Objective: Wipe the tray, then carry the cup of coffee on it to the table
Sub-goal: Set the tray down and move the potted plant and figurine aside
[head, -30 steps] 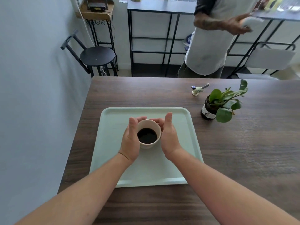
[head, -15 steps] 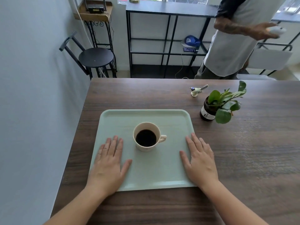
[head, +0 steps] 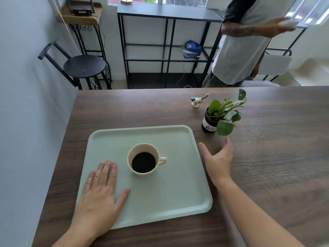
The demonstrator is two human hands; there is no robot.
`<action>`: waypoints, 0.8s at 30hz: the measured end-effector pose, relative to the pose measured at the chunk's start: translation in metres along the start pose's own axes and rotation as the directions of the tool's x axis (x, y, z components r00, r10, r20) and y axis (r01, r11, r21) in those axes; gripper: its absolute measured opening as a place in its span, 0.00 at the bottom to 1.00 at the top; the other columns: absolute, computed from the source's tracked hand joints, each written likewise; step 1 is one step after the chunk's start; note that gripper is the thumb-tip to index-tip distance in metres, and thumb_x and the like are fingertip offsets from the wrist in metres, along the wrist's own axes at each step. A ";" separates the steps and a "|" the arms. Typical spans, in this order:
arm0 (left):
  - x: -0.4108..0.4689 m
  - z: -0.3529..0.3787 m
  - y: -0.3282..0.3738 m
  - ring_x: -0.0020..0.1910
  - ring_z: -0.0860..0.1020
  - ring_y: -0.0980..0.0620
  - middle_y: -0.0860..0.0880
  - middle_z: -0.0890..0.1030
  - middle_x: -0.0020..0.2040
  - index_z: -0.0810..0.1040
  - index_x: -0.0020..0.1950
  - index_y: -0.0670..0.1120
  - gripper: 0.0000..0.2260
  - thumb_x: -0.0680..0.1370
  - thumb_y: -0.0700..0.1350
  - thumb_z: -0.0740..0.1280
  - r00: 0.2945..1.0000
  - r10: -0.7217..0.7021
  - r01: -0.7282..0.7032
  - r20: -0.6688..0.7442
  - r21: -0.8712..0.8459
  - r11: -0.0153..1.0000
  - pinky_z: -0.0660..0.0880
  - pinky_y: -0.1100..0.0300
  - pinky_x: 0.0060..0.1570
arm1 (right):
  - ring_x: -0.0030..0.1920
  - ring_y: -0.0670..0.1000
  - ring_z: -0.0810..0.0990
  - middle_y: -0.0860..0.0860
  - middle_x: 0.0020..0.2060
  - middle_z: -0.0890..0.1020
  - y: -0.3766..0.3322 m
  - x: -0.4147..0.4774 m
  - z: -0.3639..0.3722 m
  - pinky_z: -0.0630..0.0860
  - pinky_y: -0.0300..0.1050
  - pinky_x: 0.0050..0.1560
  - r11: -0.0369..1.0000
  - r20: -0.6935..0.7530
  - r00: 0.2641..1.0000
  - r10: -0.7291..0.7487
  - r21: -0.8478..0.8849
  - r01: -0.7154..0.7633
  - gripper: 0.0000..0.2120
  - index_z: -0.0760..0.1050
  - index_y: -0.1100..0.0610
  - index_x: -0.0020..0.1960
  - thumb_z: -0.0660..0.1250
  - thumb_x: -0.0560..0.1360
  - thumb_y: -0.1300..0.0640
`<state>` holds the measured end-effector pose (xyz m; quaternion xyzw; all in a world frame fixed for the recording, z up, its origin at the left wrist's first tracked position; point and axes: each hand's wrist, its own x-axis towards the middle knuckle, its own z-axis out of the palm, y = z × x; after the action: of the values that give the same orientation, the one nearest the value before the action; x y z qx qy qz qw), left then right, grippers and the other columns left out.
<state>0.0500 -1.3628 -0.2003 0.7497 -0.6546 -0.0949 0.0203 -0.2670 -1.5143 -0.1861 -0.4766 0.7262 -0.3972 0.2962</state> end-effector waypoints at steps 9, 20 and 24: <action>0.006 0.001 -0.002 0.77 0.30 0.58 0.53 0.32 0.79 0.32 0.79 0.50 0.37 0.77 0.68 0.38 1.000 0.019 -0.019 -0.020 -0.007 1.000 0.35 0.55 0.76 | 0.55 0.31 0.77 0.32 0.54 0.79 -0.006 0.095 0.004 0.73 0.22 0.50 0.946 -0.023 0.998 -0.059 0.319 0.063 0.44 0.68 0.33 0.58 0.86 0.49 0.41; 0.156 -0.069 0.033 0.59 0.74 0.57 0.51 0.78 0.59 0.75 0.64 0.48 0.17 0.81 0.52 0.55 0.956 -0.060 -0.162 -0.287 -0.687 0.708 0.70 0.62 0.59 | 0.55 0.40 0.82 0.46 0.55 0.84 -0.019 0.113 0.018 0.76 0.34 0.57 0.936 0.006 0.992 -0.125 0.332 0.115 0.36 0.78 0.57 0.61 0.86 0.57 0.51; 0.231 -0.077 0.100 0.63 0.75 0.51 0.46 0.77 0.65 0.72 0.68 0.44 0.17 0.81 0.46 0.61 0.945 0.209 -0.319 -0.253 -0.559 0.766 0.70 0.55 0.64 | 0.54 0.38 0.81 0.40 0.52 0.83 -0.018 0.114 0.027 0.73 0.23 0.51 0.930 -0.022 0.990 -0.140 0.340 0.139 0.32 0.78 0.54 0.59 0.86 0.58 0.53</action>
<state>-0.0061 -1.6116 -0.1358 0.6110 -0.6868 -0.2238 0.3240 -0.2789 -1.6322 -0.1903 -0.4694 0.6103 -0.5361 0.3462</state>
